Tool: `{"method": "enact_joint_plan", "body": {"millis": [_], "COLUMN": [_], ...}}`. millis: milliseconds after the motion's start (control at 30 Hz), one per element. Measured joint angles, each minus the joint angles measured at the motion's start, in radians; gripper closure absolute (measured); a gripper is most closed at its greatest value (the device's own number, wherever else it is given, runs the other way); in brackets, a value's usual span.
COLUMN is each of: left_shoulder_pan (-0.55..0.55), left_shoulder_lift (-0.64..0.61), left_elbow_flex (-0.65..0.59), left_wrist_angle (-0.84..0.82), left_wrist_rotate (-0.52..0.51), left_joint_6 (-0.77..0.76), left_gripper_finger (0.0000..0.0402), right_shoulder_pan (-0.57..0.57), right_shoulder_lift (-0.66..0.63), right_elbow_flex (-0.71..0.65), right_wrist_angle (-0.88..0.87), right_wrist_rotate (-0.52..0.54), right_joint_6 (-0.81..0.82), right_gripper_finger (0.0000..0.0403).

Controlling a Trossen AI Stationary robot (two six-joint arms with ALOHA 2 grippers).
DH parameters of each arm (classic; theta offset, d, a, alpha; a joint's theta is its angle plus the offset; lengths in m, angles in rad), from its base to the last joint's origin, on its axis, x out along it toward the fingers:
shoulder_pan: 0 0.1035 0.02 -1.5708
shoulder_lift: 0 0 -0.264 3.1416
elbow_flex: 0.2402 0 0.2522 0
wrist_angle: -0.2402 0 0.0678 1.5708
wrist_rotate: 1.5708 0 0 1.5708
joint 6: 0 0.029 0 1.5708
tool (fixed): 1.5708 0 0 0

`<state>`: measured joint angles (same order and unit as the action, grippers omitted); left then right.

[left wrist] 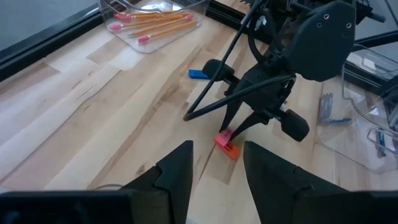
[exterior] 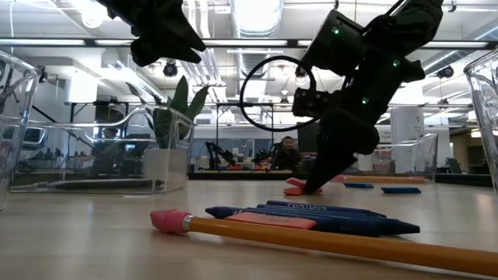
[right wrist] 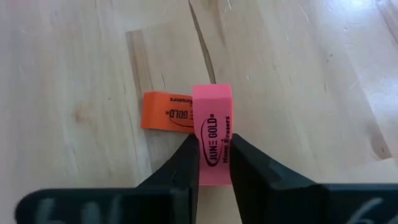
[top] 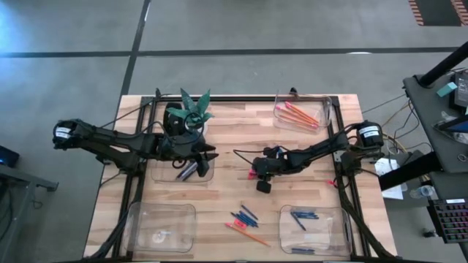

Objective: Sort crayons/erasers/pens/pencils in bins
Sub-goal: Put the pink eraser into the bottom left transparent bin

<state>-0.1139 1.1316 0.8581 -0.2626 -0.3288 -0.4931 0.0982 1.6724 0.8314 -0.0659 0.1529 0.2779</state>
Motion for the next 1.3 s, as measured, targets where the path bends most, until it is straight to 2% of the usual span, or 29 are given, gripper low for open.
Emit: {"method": "enact_joint_plan", "body": {"millis": [100,267,433,633,833,1167,1300], "left_shoulder_pan": [0.000,0.000,0.000,0.002,0.011,0.047,0.047], "left_shoulder_lift": [0.000,0.001,0.045,0.119,0.172,0.194,0.239], "left_elbow_flex": [0.000,0.000,0.000,0.000,0.011,0.020,0.021], "left_wrist_angle": [0.000,0.001,0.069,0.191,0.245,0.303,0.351], "left_wrist_rotate": [0.013,0.014,0.014,0.013,0.013,-0.012,-0.017], "left_joint_6": [0.000,0.000,0.001,-0.010,-0.076,-0.130,-0.131], "left_gripper_finger": [0.0274,0.0274,0.0274,0.0274,0.0271,0.0200,0.0186], "right_shoulder_pan": [0.000,0.000,0.000,0.000,0.000,0.000,0.000], "right_shoulder_lift": [-0.018,-0.090,-0.161,-0.225,-0.246,-0.246,-0.246], "right_elbow_flex": [-0.001,-0.005,-0.004,-0.004,-0.003,-0.002,-0.002], "right_wrist_angle": [-0.010,-0.039,-0.024,0.062,0.177,0.283,0.347], "right_wrist_rotate": [-0.003,0.012,0.091,0.237,0.260,0.260,0.267], "right_joint_6": [-0.010,-0.050,-0.126,-0.245,-0.361,-0.478,-0.524], "right_gripper_finger": [0.0347,0.0330,0.0332,0.0331,0.0333,0.0333,0.0333]}}
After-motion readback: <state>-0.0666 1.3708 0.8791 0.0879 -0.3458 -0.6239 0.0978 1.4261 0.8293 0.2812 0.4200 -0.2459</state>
